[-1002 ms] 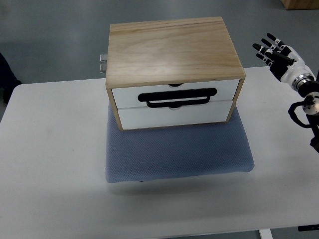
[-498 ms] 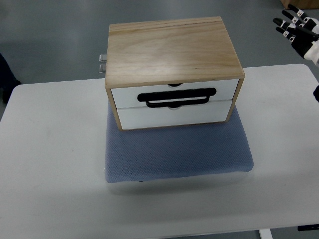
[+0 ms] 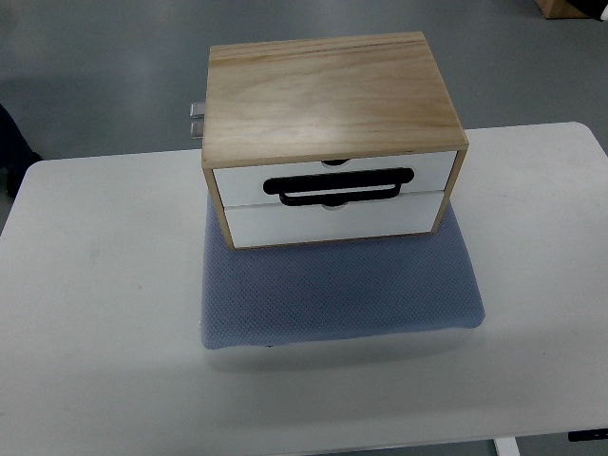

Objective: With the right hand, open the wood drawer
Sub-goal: 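Swing the right hand up and over toward the box top, then lower the right hand onto the upper drawer's black handle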

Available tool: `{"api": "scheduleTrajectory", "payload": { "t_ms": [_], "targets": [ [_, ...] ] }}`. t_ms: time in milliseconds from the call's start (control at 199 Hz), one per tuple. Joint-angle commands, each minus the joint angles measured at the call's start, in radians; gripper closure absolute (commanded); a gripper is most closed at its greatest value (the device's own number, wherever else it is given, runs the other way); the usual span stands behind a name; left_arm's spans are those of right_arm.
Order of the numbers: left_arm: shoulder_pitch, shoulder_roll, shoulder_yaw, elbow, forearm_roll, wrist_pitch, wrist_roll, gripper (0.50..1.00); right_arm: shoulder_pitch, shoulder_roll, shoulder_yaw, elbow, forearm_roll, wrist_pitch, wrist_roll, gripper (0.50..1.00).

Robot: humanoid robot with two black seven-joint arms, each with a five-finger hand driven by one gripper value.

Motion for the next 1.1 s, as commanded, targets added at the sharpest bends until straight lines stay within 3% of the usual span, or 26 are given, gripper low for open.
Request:
{"api": "scheduleTrajectory", "payload": {
  "t_ms": [0, 322, 564, 926, 1093],
  "targets": [
    [0.0, 0.0, 0.0, 0.0, 0.0, 0.0, 0.0, 0.5, 0.118, -0.026, -0.132, 0.042, 0.002, 0.143, 0.007, 0.57],
    [0.0, 0.0, 0.0, 0.0, 0.0, 0.0, 0.0, 0.5, 0.477, -0.032, -0.508, 0.255, 0.002, 0.147, 0.016, 0.57],
    [0.0, 0.0, 0.0, 0.0, 0.0, 0.0, 0.0, 0.5, 0.701, 0.062, -0.782, 0.46, -0.006, 0.147, 0.044, 0.57],
    [0.0, 0.0, 0.0, 0.0, 0.0, 0.0, 0.0, 0.5, 0.83, 0.272, -0.94, 0.553, -0.024, 0.147, 0.035, 0.57],
    [0.0, 0.0, 0.0, 0.0, 0.0, 0.0, 0.0, 0.5, 0.83, 0.342, -0.949, 0.554, -0.053, 0.046, -0.003, 0.57]
  ]
}}
